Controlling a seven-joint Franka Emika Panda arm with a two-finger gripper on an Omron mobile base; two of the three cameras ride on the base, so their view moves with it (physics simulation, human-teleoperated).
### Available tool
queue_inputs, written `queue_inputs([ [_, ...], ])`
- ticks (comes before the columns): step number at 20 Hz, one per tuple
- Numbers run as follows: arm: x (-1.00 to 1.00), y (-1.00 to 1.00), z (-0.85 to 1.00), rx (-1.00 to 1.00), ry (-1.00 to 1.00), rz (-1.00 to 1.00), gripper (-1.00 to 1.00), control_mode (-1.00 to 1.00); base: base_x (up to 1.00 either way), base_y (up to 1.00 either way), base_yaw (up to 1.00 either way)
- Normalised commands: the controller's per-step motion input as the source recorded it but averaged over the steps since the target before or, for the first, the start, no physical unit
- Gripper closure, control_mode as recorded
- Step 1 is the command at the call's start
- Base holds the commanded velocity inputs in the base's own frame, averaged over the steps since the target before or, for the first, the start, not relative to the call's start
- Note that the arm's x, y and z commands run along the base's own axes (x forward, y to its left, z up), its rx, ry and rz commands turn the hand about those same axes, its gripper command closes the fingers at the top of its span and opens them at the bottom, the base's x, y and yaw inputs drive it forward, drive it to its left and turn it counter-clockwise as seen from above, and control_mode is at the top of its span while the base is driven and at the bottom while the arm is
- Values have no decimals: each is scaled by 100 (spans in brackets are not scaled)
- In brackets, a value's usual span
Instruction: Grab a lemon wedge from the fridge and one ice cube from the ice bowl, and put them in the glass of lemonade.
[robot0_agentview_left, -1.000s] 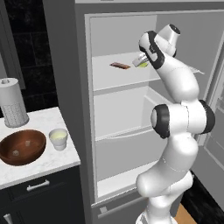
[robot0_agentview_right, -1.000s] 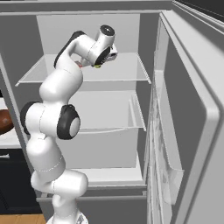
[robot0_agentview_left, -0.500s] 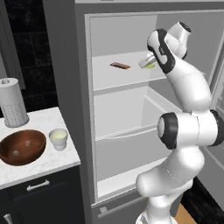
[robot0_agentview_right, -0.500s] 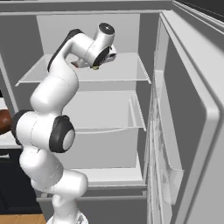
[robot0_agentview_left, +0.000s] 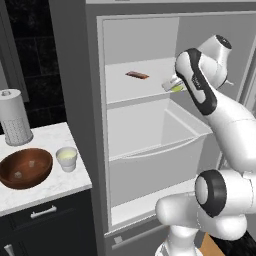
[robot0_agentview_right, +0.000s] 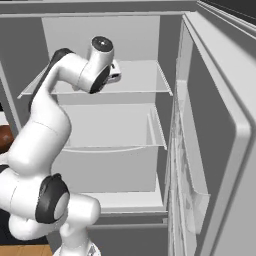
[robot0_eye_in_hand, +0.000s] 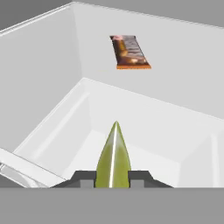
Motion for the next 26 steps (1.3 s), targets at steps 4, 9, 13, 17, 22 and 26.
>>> queue_inputs([
  [4, -100, 44, -52, -2, 14, -20, 100, -100, 0, 0, 0],
  [9, -100, 23, -67, -1, 25, -25, 100, -100, 0, 0, 0],
  [13, -100, -11, -100, 4, 20, -31, 100, -100, 0, 0, 0],
  [17, -100, -5, -64, 8, 12, -28, 100, -100, 0, 0, 0],
  [22, -90, 0, -18, 3, 9, -16, 100, -100, 0, 0, 0],
  [26, -20, 0, -3, 0, 1, -3, 100, -100, 0, 0, 0],
])
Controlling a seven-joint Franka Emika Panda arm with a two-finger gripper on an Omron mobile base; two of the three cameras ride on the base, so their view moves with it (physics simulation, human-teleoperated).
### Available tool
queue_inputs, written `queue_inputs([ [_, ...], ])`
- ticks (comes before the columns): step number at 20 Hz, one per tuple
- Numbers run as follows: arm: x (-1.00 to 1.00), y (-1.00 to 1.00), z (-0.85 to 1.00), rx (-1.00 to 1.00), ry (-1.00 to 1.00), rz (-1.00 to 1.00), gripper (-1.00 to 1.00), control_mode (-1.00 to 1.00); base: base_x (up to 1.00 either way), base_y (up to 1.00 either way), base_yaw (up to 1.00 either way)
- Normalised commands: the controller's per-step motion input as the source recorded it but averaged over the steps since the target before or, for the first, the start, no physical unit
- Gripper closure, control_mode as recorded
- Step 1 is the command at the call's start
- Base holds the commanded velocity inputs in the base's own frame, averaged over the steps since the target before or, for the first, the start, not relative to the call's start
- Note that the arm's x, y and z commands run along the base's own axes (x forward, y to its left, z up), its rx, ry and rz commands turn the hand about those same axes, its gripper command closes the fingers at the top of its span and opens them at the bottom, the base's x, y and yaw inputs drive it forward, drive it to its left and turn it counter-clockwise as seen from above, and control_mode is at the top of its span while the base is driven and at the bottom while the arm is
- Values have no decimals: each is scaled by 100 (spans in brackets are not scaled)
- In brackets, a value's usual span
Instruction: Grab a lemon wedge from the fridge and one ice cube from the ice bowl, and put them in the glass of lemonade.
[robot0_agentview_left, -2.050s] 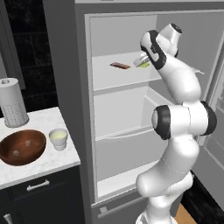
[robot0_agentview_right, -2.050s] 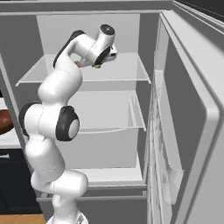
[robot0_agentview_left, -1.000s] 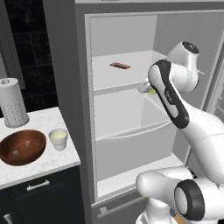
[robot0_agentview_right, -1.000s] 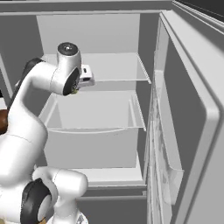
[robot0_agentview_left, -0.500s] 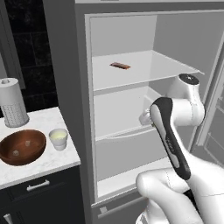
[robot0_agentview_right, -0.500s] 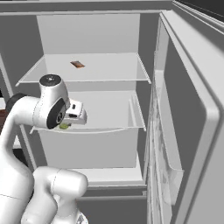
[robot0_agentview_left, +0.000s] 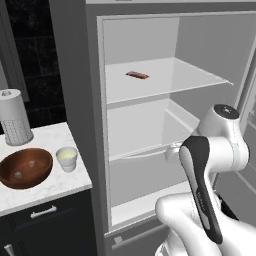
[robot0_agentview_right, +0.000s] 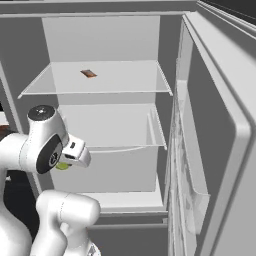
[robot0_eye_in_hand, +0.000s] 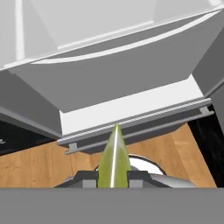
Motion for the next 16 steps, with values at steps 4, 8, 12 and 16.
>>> queue_inputs([
  [4, 0, 0, 0, 0, 0, 0, 100, -100, 0, 0, 0],
  [8, -16, 0, 0, 0, 0, 0, 100, 100, -43, 18, 1],
  [12, 0, 0, 0, 0, 0, 0, 100, 100, -97, 96, 3],
  [16, 0, 0, 0, 0, 0, 0, 100, 100, -44, 100, 0],
])
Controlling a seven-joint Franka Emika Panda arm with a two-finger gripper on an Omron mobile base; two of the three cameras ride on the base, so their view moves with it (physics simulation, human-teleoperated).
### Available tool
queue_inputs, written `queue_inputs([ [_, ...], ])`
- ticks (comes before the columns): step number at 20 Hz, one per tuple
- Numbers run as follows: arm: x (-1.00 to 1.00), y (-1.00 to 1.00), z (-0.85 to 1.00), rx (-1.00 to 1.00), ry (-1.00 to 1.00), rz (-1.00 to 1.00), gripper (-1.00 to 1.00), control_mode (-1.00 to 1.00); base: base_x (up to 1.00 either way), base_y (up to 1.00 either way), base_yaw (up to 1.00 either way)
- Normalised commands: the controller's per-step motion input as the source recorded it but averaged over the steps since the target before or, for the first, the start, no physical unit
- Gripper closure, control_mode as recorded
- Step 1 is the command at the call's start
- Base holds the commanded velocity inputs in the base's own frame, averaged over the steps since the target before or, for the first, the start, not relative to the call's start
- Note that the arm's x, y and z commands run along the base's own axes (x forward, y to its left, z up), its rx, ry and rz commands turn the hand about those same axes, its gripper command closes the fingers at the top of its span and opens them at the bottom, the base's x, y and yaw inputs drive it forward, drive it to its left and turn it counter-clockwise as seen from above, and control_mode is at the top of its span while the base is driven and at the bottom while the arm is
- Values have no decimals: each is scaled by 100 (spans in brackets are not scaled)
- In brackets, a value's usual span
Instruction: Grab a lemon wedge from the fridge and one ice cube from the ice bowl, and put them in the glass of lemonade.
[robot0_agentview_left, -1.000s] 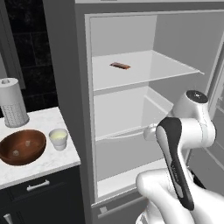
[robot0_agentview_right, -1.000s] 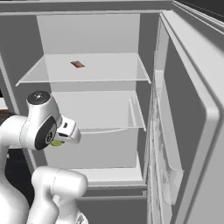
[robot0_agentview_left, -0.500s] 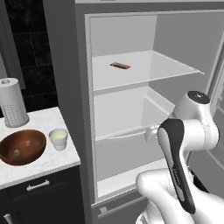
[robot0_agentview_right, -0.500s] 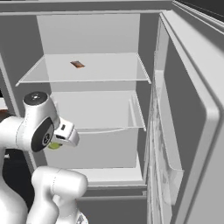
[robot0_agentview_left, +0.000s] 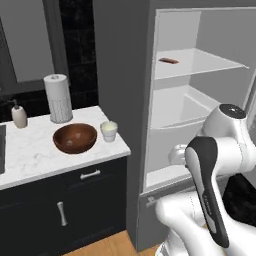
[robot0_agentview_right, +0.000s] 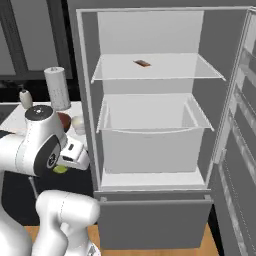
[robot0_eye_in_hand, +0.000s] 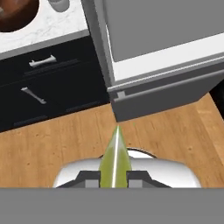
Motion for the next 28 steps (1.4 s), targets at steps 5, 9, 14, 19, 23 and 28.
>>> queue_inputs([
  [5, 0, 0, 0, 0, 0, 0, 100, 100, 23, 100, -5],
  [9, 0, 0, 0, 0, 0, 0, 100, 100, 70, 95, -14],
  [14, 0, 0, 0, 0, 0, 0, 100, 100, 87, 56, -25],
  [19, 0, 0, 0, 0, 0, 0, 100, 100, 59, 7, -27],
  [23, 0, 0, 0, 0, 0, 0, 100, 100, 0, 0, 0],
  [28, 0, 0, 0, 0, 0, 0, 100, 100, 0, 2, 0],
])
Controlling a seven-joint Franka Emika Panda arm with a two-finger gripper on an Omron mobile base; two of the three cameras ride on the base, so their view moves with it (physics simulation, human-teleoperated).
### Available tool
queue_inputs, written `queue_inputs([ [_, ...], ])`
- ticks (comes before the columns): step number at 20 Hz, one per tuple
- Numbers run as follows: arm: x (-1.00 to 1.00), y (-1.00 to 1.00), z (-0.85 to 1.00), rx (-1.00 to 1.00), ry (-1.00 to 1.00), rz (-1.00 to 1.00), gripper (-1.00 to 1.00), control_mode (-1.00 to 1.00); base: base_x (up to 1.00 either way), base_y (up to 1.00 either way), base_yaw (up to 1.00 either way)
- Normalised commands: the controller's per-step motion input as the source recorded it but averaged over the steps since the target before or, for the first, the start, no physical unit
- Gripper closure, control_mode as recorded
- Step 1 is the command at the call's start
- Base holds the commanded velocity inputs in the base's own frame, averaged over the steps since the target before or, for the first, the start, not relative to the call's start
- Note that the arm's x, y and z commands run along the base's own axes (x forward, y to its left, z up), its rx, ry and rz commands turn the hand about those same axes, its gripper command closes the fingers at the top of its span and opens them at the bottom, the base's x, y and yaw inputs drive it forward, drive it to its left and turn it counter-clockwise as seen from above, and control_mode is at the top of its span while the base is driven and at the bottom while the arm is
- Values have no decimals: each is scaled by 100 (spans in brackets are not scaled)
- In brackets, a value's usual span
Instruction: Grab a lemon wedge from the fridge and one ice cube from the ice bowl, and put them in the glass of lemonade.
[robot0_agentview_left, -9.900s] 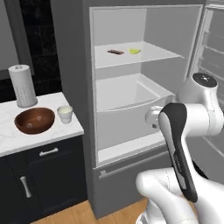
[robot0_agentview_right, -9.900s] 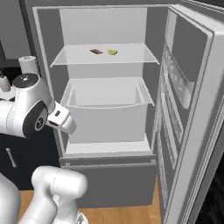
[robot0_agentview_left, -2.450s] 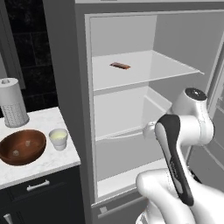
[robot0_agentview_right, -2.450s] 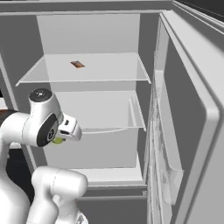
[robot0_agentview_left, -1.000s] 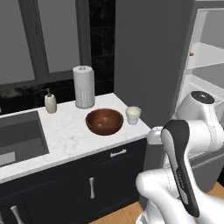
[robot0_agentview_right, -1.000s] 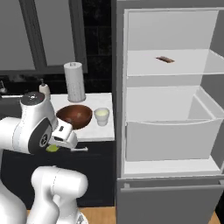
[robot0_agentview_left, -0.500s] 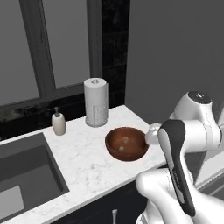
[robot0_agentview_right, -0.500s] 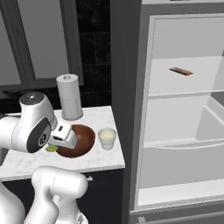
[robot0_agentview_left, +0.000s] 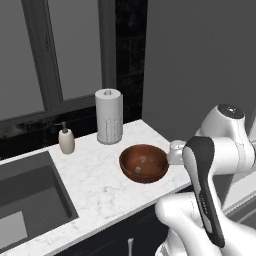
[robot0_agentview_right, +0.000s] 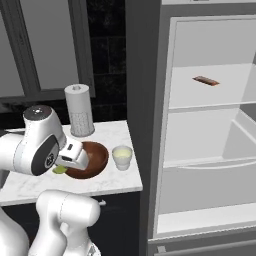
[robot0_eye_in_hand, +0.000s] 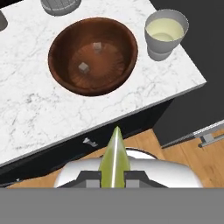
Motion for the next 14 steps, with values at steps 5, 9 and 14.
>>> queue_inputs([
  [5, 0, 1, 8, -3, 16, -17, 100, -100, 0, 0, -1],
  [9, 10, 3, 25, -14, 32, -30, 100, -100, 0, 0, 0],
  [14, 79, 0, 23, -19, 19, -22, 100, -100, 0, 0, 0],
])
